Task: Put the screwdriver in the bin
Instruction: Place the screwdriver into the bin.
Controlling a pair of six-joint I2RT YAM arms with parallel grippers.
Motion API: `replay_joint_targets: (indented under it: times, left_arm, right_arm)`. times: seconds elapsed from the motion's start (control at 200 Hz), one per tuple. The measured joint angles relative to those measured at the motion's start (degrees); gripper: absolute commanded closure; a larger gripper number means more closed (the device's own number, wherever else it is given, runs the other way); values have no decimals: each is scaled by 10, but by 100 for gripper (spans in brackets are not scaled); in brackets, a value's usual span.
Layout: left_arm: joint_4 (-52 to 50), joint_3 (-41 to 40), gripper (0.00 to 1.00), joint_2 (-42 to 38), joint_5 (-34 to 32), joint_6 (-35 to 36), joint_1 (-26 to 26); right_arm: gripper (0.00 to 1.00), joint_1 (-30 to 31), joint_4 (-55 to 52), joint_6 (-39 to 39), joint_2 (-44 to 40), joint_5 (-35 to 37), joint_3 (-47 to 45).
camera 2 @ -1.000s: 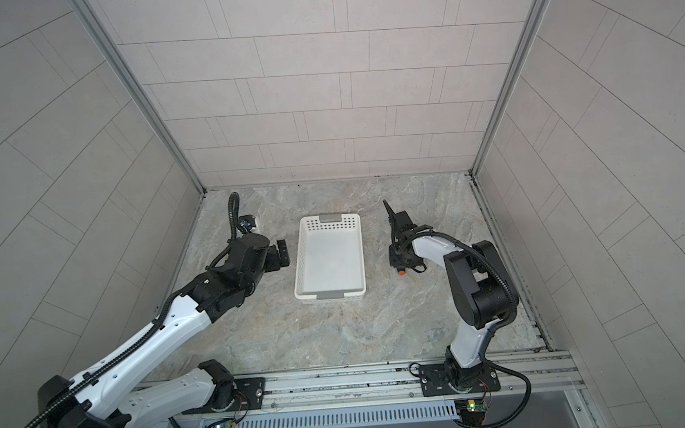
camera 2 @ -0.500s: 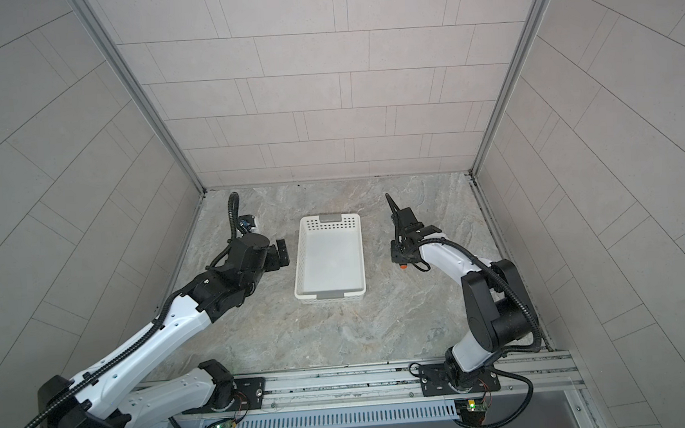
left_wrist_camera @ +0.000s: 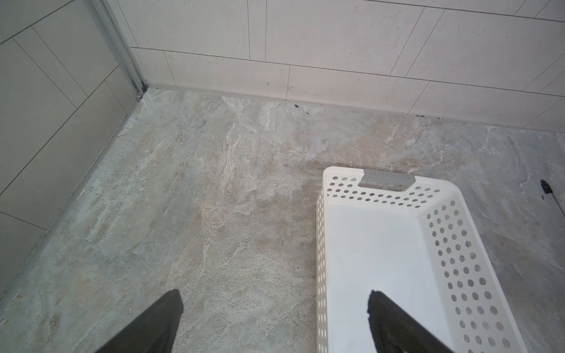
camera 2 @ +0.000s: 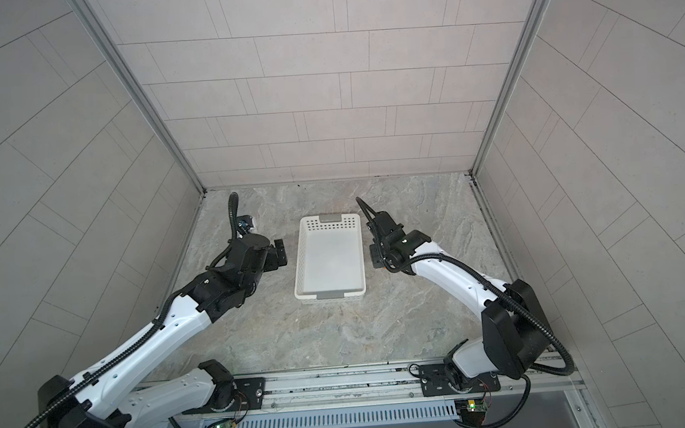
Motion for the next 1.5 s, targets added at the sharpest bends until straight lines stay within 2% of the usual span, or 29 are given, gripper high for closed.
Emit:
replay_joint_targets:
  times: [0.185, 0.39, 0.606, 0.791, 1.151, 1.496]
  left_arm:
    - [0, 0, 0, 0, -15, 0, 0]
    - [-1, -21, 0, -24, -39, -7, 0]
    - [0, -42, 0, -89, -61, -13, 0]
    - [0, -42, 0, -86, -65, -15, 0]
    - [-1, -42, 0, -71, -65, -15, 0]
    - [-1, -42, 0, -71, -65, -15, 0]
  right_arm:
    - [92, 99, -10, 2, 31, 9, 80]
    - [92, 136, -19, 5, 136, 9, 151]
    - [92, 139, -32, 13, 246, 12, 196]
    - [92, 139, -40, 16, 310, 25, 244]
    - [85, 133, -42, 19, 351, 47, 265]
    - [70, 117, -36, 21, 363, 47, 252]
